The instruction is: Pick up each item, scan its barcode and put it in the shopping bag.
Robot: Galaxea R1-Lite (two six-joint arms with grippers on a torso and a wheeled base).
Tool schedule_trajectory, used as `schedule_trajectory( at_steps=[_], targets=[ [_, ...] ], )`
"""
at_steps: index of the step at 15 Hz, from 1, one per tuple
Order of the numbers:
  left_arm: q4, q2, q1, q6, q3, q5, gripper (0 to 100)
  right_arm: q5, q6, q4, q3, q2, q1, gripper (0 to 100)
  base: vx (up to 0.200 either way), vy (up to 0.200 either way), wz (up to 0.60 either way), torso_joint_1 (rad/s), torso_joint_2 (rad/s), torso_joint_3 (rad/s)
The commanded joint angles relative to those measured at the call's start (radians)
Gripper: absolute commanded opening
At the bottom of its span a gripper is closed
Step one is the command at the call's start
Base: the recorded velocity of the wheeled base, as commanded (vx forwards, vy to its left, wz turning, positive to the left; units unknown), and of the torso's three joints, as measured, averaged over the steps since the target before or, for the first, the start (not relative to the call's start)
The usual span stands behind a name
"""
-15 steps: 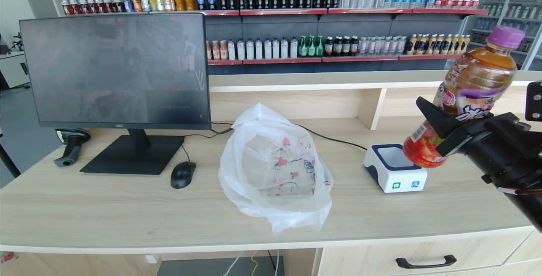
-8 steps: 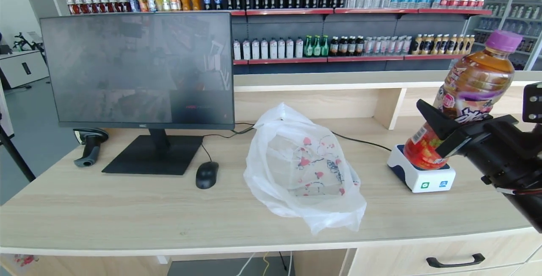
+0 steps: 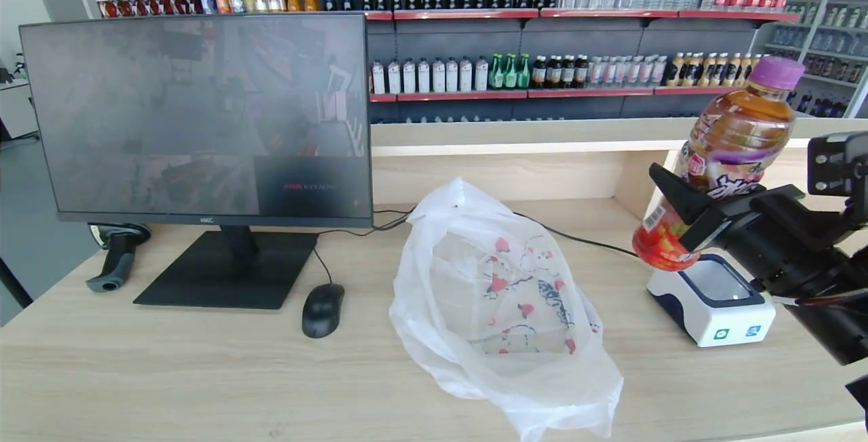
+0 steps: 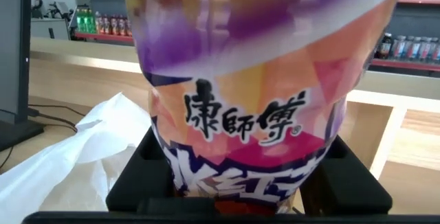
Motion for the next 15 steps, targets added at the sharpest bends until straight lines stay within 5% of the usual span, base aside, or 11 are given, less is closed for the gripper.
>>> schedule_trajectory(
  at_steps=[1, 6, 15],
  targets=[
    [0.0, 0.0, 0.0, 0.0, 0.0, 0.0, 0, 0.001, -0.001, -0.005, -0.006, 0.009, -0.001, 0, 0.0, 0.0, 0.0, 0.0, 0.0, 0.0],
    [0.0, 0.0, 0.0, -0.002, 0.0, 0.0, 0, 0.001, -0.001, -0.005, -0.013, 0.021, -0.001, 0, 0.0, 0.0, 0.48, -0.005, 0.0, 0.006],
    [0.0, 0.0, 0.0, -0.002, 0.0, 0.0, 0, 0.001, 0.022, -0.005, -0.036, 0.138, 0.07, 0, 0.0, 0.0, 0.0, 0.0, 0.0, 0.0]
  ],
)
